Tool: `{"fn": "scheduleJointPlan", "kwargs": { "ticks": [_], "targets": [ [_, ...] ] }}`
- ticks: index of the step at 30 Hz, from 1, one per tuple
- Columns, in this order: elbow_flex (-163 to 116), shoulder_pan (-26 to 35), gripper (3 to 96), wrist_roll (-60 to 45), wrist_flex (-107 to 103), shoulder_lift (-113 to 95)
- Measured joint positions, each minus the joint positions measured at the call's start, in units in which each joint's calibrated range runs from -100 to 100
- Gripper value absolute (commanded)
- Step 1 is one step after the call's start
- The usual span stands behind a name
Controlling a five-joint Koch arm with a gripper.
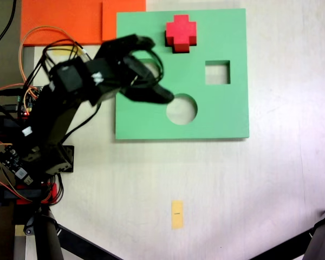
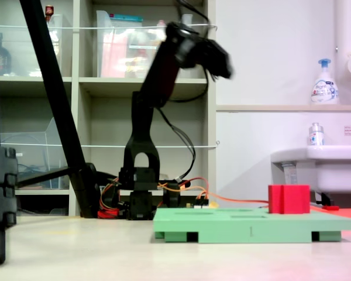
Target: Put the cross columnar block into the corresponding hole
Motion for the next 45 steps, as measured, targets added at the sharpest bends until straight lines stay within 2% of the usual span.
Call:
{"fn": "scheduleJointPlan", "kwargs": {
  "ticks": [1,3,6,8,9,12,15,21,27,45],
  "targets": [
    [0.00,-2.49,64.2,-4.25,-0.10,-3.15],
    [0.10,-8.11,61.9,-11.87,-0.10,-5.75],
    [-2.94,-14.16,60.3,-16.41,1.37,-4.79],
    [-20.28,-16.41,59.1,-19.05,5.68,-9.30],
    [-36.45,-17.29,55.6,-20.51,12.14,-14.91],
    [-85.94,-17.97,50.2,-24.32,43.95,-37.62],
    [-110.83,-17.34,49.3,-29.35,73.91,-54.31],
    [-155.81,-17.00,48.9,-35.80,103.28,-61.15],
    [-163.16,-14.46,49.7,-38.97,109.15,-61.29],
    [-162.96,-14.46,48.6,-39.46,106.22,-61.29]
  ]
}}
